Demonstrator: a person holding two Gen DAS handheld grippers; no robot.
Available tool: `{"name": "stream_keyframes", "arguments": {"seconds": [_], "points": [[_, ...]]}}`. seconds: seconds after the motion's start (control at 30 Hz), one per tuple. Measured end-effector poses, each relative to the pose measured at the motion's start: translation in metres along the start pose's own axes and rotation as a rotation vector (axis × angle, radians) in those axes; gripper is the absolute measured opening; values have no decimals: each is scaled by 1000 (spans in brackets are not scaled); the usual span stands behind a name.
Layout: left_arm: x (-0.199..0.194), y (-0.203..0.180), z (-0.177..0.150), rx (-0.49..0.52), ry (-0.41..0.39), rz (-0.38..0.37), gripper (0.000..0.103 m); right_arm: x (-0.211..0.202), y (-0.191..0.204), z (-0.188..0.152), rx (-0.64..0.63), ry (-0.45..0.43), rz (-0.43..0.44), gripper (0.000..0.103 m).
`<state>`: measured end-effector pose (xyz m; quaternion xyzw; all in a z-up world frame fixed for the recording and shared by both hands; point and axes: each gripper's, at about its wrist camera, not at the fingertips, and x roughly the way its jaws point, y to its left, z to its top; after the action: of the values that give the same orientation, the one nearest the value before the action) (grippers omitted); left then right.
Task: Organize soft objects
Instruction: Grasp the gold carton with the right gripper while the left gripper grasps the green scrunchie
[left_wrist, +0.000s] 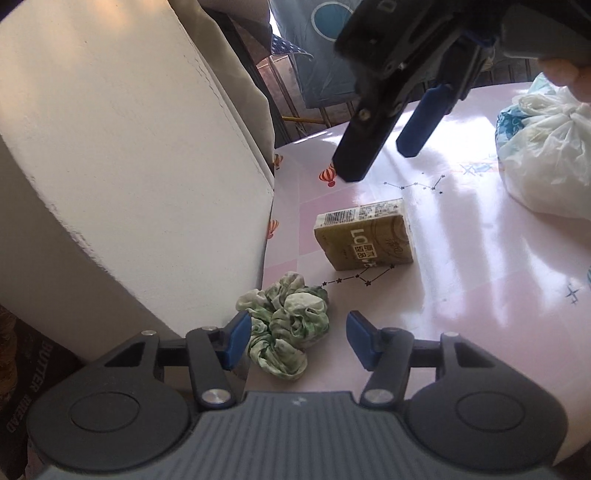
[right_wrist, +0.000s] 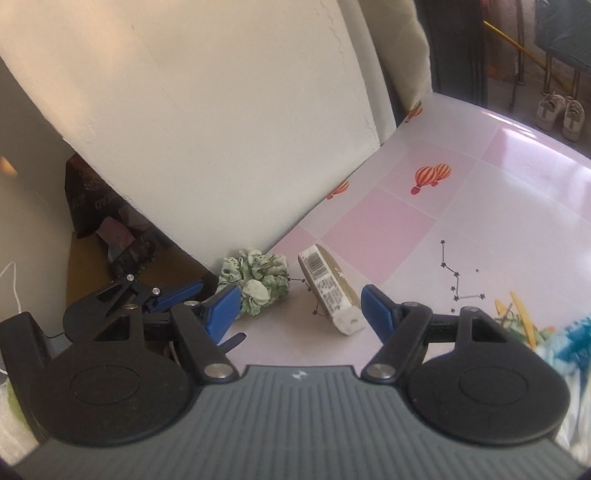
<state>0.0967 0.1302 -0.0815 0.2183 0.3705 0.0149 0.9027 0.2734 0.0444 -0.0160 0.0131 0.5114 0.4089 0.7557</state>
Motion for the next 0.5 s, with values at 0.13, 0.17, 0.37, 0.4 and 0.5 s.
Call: {"name": "stream_keyframes", "arguments": {"seconds": [0.13,0.17,0.37,0.4,0.5], "points": [[21,1,1,1,39,-12,46,33,-1,6,-50,33,-15,71],[24,1,1,-2,50,-15,43,40,-2,7,-56,41,-18,71],[35,2,-1,-24,78,-23,26,66,-7,3,-61,64,-27,54],[35,2,-1,-24,80,-18,25,67,-8,1,-59,67,-27,51],[35,1,-1,-24,85,-12,19,68,-10,-4,-52,62,-34,37]]}}
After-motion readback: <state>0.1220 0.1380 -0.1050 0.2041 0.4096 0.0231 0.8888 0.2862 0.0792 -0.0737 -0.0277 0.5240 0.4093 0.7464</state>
